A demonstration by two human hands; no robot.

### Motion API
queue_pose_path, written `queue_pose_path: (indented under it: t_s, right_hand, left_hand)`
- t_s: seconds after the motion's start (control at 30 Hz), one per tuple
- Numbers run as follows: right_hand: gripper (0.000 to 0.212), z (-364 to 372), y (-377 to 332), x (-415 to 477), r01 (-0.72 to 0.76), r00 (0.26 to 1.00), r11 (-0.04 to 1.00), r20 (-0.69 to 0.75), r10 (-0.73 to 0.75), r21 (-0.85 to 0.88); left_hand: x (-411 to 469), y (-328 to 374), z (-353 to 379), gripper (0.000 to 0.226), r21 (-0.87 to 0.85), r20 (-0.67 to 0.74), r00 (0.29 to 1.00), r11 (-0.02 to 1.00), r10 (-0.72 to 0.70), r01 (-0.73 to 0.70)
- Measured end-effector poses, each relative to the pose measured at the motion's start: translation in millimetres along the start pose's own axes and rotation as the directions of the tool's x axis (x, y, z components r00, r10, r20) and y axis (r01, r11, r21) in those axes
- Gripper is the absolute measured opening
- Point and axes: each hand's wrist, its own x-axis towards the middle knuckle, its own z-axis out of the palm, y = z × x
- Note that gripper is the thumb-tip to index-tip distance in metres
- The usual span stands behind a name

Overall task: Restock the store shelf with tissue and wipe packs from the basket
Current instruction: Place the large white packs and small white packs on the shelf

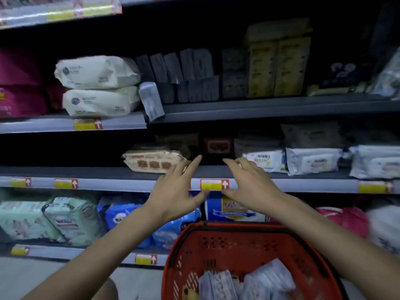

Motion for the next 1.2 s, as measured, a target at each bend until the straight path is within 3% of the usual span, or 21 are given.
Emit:
queue_pose_path:
  t_s: [0.17, 0.33, 0.57, 0.73, 0.83, 0.93, 1.03, 1.1, 1.2]
  right_hand:
    - [0.098, 50.9, 49.3, -46.5, -0.033, 0.981, 0.994, 0.184, 0.052, -0.105]
    - [0.100, 106.8, 90.0, -87.5, -0.063, 0.901, 0.984, 0.414, 0.127, -0.165]
    - [0.077, 164.9, 130.6, -128.2, -0.055, 0.760, 0.989, 0.636, 0.131, -0.138]
    - [0.056, 186.1, 136.4, -152.6, -0.005, 0.704, 0.988, 0.701, 0.112, -0.153]
    - [0.050, 195.6, 136.2, -165.8, 0.020, 0.668, 0.987, 0.736, 0.104, -0.158]
    - [0.043, 198.6, 137.6, -172.7, 0.039, 0.616, 0.989, 0.783, 0.091, -0.145]
    - [0.040, 199.5, 137.2, -174.3, 0.063, 0.588, 0.986, 0.804, 0.087, -0.152]
    - [0.038, 200.6, 136.2, -173.0, 0.086, 0.598, 0.984, 0.798, 0.075, -0.158]
    - [0.039, 201.9, 136.0, -169.3, 0.114, 0.606, 0.980, 0.793, 0.063, -0.165]
  left_hand:
    - [-12.3, 22.3, 67.6, 0.099, 0.033, 0.108, 0.992, 0.997, 0.072, -0.076]
    - [-31.6, 44.3, 143.9, 0.100, -0.020, 0.263, 0.960, 0.995, 0.097, -0.095]
    - [-62.8, 70.1, 238.9, 0.091, -0.041, 0.556, 0.825, 0.995, 0.095, -0.087]
    - [-80.7, 85.1, 293.3, 0.088, -0.082, 0.706, 0.704, 0.996, 0.083, -0.035]
    - [-88.0, 92.5, 324.6, 0.086, -0.105, 0.777, 0.628, 0.993, 0.044, 0.060]
    - [-93.3, 95.9, 358.2, 0.103, -0.106, 0.860, 0.508, 0.963, -0.036, 0.247]
    - [-93.1, 97.9, 389.3, 0.118, -0.067, 0.860, 0.494, 0.932, -0.127, 0.356]
    - [-88.5, 107.0, 390.3, 0.112, -0.031, 0.857, 0.482, 0.915, -0.183, 0.403]
    - [-84.0, 118.2, 394.1, 0.106, 0.068, 0.871, 0.410, 0.892, -0.272, 0.447]
